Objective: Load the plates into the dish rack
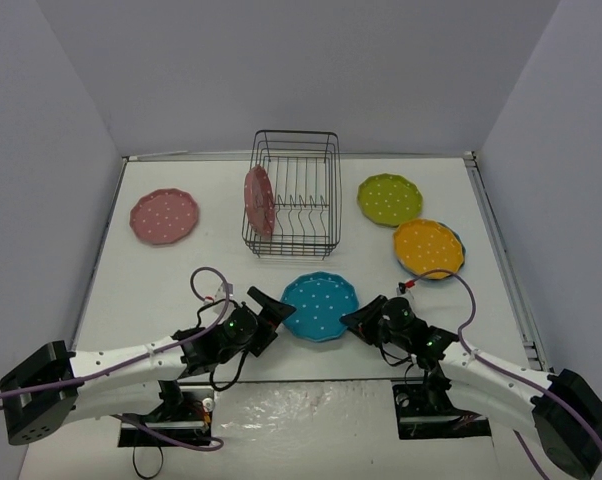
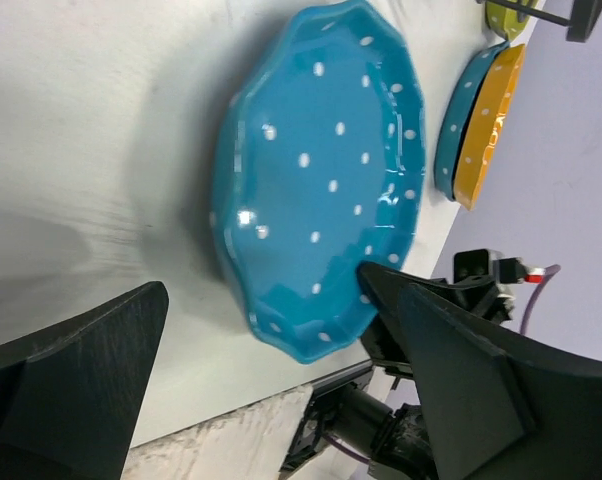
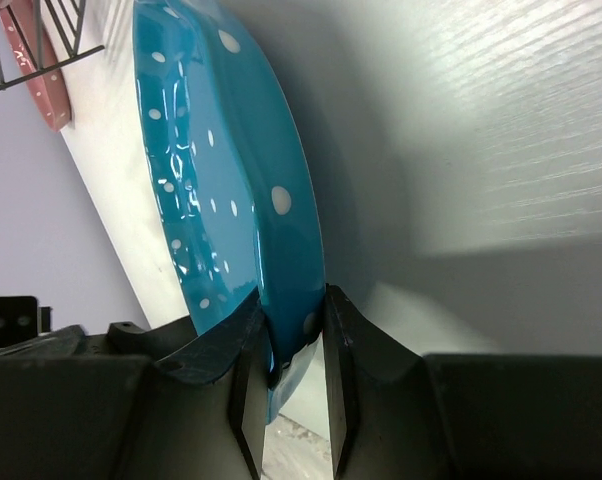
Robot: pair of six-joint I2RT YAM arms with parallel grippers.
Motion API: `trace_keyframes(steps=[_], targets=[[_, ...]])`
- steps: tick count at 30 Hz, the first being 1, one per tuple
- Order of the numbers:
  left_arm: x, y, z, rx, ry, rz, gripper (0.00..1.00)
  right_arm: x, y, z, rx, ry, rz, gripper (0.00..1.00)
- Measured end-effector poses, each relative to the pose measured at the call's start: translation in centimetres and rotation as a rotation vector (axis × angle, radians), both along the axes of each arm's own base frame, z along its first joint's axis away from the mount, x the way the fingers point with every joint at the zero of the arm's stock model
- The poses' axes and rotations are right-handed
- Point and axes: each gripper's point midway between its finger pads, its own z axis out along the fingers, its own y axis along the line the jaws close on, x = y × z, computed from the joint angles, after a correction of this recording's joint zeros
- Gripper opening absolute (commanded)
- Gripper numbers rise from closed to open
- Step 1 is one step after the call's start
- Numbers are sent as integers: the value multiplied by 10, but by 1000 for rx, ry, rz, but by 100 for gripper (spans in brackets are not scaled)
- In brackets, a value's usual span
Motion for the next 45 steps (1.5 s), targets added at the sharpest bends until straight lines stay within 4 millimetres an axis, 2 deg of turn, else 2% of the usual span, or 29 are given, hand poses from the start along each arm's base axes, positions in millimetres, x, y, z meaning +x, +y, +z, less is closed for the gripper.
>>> trace_keyframes(steps=[6, 14, 22, 28, 34, 38, 42, 44, 45], targets=[[-6, 14, -20, 43, 2, -3, 97, 5, 6, 14, 10, 21, -6, 0], [4, 4, -25, 41, -25, 3, 97, 8, 16, 22, 27, 55, 0, 0], [17, -5, -21, 3, -56, 45, 82, 6, 18, 22, 31, 69, 15, 0], [30, -19, -19, -43, -59, 78, 71, 4, 20, 22, 39, 80, 21, 0], [35, -23, -24, -62, -47, 100, 48, 3, 21, 21, 42, 89, 27, 0], [36, -22, -24, -63, -45, 110, 20, 5, 22, 24, 54, 84, 20, 0], [43, -17, -11, -103, -65, 160, 0, 8, 22, 27, 79, 90, -1, 0], [46, -14, -5, -113, -81, 174, 0, 11, 24, 31, 98, 78, -5, 7], [46, -13, -3, -113, -86, 177, 0, 12, 24, 33, 102, 74, -5, 16]])
